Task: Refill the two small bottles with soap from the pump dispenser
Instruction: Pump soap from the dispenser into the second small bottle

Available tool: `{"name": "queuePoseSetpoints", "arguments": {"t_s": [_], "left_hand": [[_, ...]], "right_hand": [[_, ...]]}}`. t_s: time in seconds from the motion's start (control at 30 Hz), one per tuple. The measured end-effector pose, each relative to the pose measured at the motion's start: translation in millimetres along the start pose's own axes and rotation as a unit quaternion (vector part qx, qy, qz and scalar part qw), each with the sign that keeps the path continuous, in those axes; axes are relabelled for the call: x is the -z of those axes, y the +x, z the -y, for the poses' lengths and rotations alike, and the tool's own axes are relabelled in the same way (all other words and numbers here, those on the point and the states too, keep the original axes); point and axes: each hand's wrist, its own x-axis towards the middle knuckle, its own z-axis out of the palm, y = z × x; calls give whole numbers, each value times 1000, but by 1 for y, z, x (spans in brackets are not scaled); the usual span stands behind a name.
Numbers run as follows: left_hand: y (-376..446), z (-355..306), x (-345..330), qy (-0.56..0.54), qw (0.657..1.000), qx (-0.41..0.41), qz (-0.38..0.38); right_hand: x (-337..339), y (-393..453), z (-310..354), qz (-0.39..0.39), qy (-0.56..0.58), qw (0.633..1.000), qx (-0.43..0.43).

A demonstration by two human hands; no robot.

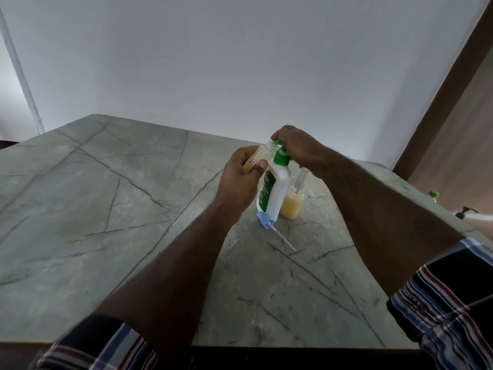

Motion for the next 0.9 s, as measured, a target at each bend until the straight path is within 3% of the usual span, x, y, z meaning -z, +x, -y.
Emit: {"name": "queuePoseSetpoints", "arguments": {"t_s": [0.9], "left_hand": [[0,3,0,1,1000,13,0]], "right_hand": [[-8,3,-6,-5,-29,999,22]]}}
